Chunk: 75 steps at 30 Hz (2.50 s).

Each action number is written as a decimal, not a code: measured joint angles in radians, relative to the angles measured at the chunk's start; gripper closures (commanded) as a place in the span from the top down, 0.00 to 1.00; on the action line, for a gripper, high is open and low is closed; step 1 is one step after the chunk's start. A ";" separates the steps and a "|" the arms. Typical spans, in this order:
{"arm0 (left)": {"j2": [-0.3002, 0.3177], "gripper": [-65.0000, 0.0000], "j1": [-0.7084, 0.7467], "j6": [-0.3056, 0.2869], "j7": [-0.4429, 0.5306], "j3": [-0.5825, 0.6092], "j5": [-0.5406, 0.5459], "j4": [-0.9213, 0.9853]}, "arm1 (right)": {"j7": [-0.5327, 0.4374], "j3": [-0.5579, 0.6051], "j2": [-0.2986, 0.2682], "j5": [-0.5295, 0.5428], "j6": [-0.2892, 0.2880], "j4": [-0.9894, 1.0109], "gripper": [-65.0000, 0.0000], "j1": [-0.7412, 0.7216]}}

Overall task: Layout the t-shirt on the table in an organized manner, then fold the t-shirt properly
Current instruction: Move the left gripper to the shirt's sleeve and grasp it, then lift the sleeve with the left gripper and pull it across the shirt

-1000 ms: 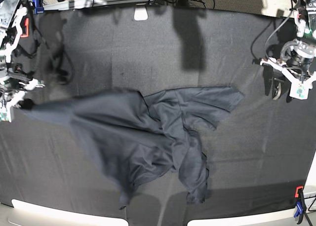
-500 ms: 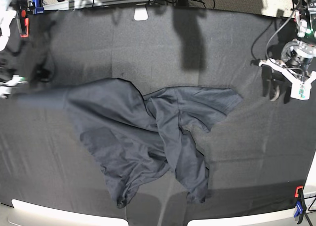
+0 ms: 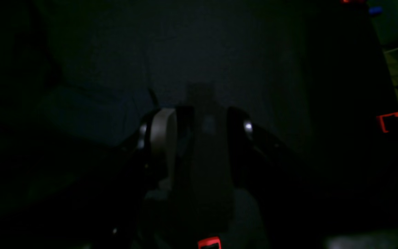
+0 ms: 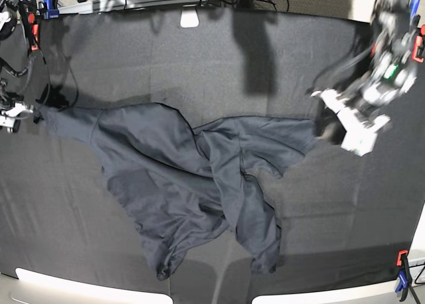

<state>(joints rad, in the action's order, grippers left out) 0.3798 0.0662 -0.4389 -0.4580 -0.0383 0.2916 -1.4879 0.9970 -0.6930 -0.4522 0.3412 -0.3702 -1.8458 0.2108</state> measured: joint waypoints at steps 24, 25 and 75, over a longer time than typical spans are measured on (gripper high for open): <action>-0.069 0.35 -0.039 -0.043 -0.046 -0.001 -0.051 0.072 | 0.000 0.000 0.000 0.004 0.000 0.000 0.37 0.000; -0.062 0.35 -0.039 -0.035 -0.036 -0.002 -0.050 0.072 | 0.000 0.000 0.000 0.005 0.000 0.000 0.37 0.000; -0.056 0.00 0.161 -0.253 -0.950 0.458 1.156 -0.479 | -0.030 0.000 0.000 0.083 0.000 0.000 0.37 0.000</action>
<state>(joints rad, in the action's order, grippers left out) 0.3237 0.2268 -0.6922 -1.4078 0.4198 1.4479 -1.9667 0.9672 -0.6930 -0.4522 0.4244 -0.3702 -1.8458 0.2108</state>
